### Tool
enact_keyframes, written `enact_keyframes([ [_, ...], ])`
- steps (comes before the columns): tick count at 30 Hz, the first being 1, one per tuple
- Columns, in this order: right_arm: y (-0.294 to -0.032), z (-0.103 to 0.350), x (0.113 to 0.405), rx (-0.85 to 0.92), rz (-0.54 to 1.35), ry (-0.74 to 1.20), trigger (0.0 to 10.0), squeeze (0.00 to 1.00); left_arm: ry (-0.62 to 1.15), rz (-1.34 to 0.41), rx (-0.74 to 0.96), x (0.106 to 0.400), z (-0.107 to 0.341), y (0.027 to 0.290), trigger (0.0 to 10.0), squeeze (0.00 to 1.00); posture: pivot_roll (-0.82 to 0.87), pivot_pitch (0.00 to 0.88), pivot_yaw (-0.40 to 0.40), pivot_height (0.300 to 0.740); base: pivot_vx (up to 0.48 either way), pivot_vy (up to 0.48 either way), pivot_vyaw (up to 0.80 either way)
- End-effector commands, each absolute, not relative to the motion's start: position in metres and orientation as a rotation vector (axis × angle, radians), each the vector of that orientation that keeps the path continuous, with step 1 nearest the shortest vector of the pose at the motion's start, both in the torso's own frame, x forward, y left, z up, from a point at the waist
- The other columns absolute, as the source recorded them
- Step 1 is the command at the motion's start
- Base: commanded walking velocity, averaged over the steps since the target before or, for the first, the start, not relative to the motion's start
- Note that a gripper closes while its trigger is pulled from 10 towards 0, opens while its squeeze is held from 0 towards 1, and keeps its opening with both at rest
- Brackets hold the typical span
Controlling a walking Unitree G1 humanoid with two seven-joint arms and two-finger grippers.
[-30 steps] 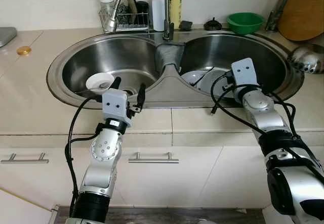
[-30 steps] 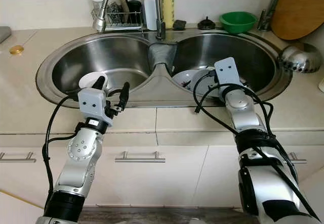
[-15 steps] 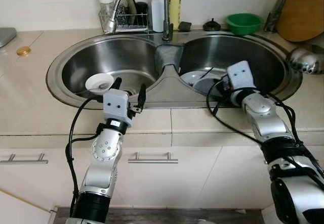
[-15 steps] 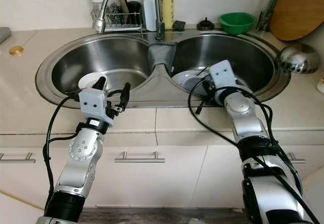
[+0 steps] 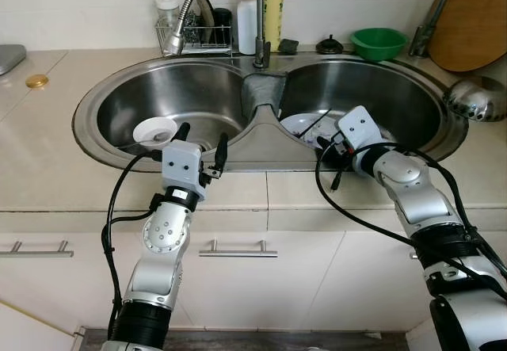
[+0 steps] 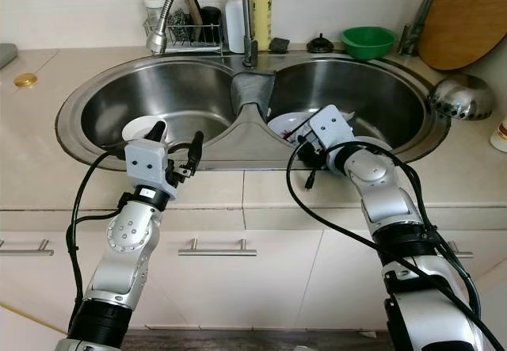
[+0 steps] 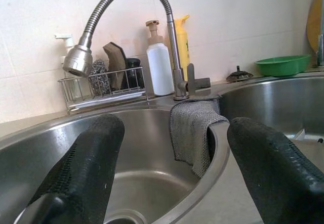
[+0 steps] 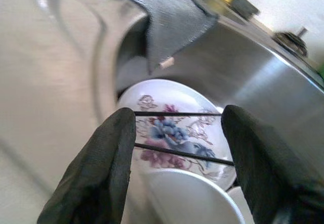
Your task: Kitchen organization
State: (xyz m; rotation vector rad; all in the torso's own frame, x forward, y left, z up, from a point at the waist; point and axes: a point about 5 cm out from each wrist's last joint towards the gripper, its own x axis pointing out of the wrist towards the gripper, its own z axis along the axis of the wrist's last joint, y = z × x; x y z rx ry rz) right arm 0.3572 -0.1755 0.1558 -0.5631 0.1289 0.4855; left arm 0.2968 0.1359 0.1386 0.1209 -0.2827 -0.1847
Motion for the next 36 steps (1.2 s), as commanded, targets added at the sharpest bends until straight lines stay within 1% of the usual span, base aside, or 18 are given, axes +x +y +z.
enact_keyframes([
  [1,-0.173,0.108,0.337,-0.588,0.616,0.356,10.0,1.00,-0.268,-0.186,0.133,0.299,0.138,0.136,10.0,0.00,-0.08,0.003,0.033,0.740,0.000,0.000,0.00],
  [4,-0.174,0.107,0.336,-0.603,0.611,0.362,10.0,1.00,-0.266,-0.185,0.133,0.299,0.138,0.136,10.0,0.00,-0.08,0.003,0.032,0.740,0.000,0.000,0.00],
  [6,-0.176,0.114,0.340,-0.591,0.554,0.314,10.0,1.00,-0.264,-0.182,0.133,0.300,0.137,0.136,10.0,0.00,-0.08,0.004,0.030,0.740,0.000,0.000,0.00],
  [7,-0.176,0.125,0.347,-0.581,0.480,0.240,10.0,1.00,-0.264,-0.180,0.132,0.300,0.137,0.136,10.0,0.00,-0.08,0.004,0.029,0.740,0.000,0.000,0.00],
  [8,-0.176,0.125,0.347,-0.581,0.480,0.240,10.0,1.00,-0.264,-0.180,0.132,0.300,0.137,0.136,10.0,0.00,-0.08,0.004,0.029,0.740,0.000,0.000,0.00],
  [9,-0.176,0.137,0.354,-0.563,0.399,0.163,10.0,0.30,-0.264,-0.179,0.131,0.299,0.137,0.136,10.0,0.00,-0.08,0.005,0.028,0.740,0.000,0.000,0.00],
  [10,-0.178,0.149,0.360,-0.518,0.307,0.090,10.0,0.30,-0.265,-0.178,0.129,0.299,0.137,0.137,10.0,0.00,-0.08,0.005,0.028,0.740,0.000,0.000,0.00],
  [11,-0.179,0.159,0.363,-0.461,0.245,0.035,10.0,0.00,-0.265,-0.177,0.126,0.299,0.138,0.137,10.0,0.00,-0.08,0.005,0.028,0.740,0.000,0.000,0.00],
  [12,-0.178,0.166,0.364,-0.421,0.220,-0.009,10.0,0.00,-0.266,-0.177,0.125,0.299,0.138,0.137,10.0,0.00,-0.08,0.004,0.028,0.740,0.000,0.000,0.00],
  [13,-0.178,0.166,0.364,-0.421,0.220,-0.009,10.0,0.00,-0.266,-0.177,0.125,0.299,0.138,0.137,10.0,0.00,-0.08,0.004,0.028,0.740,0.000,0.000,0.00],
  [15,-0.176,0.177,0.361,-0.399,0.192,-0.088,10.0,0.00,-0.265,-0.177,0.120,0.299,0.138,0.137,10.0,0.00,-0.08,0.004,0.027,0.740,0.000,0.000,0.00],
  [18,-0.175,0.181,0.360,-0.384,0.172,-0.123,10.0,0.00,-0.265,-0.178,0.117,0.299,0.138,0.137,10.0,0.00,-0.08,0.005,0.027,0.740,0.000,0.000,0.00],
  [20,-0.177,0.186,0.358,-0.361,0.142,-0.161,10.0,0.00,-0.265,-0.178,0.114,0.299,0.138,0.137,10.0,0.00,-0.08,0.006,0.026,0.740,0.000,0.000,0.00],
  [21,-0.181,0.192,0.355,-0.324,0.091,-0.210,10.0,0.00,-0.265,-0.179,0.111,0.299,0.138,0.137,10.0,0.00,-0.08,0.006,0.025,0.740,0.000,0.000,0.00],
  [24,-0.193,0.200,0.346,-0.262,-0.037,-0.311,10.0,0.00,-0.266,-0.184,0.108,0.298,0.138,0.136,10.0,0.00,-0.08,0.008,0.026,0.740,0.000,0.455,0.00],
  [31,-0.195,0.201,0.334,-0.266,-0.063,-0.375,10.0,0.00,-0.266,-0.195,0.106,0.297,0.138,0.135,10.0,0.00,-0.09,0.010,0.028,0.740,0.000,0.480,0.00],
  [36,-0.191,0.198,0.328,-0.261,-0.066,-0.389,10.0,0.00,-0.268,-0.197,0.106,0.297,0.138,0.135,10.0,0.00,-0.09,0.012,0.026,0.740,0.000,0.480,0.00],
])
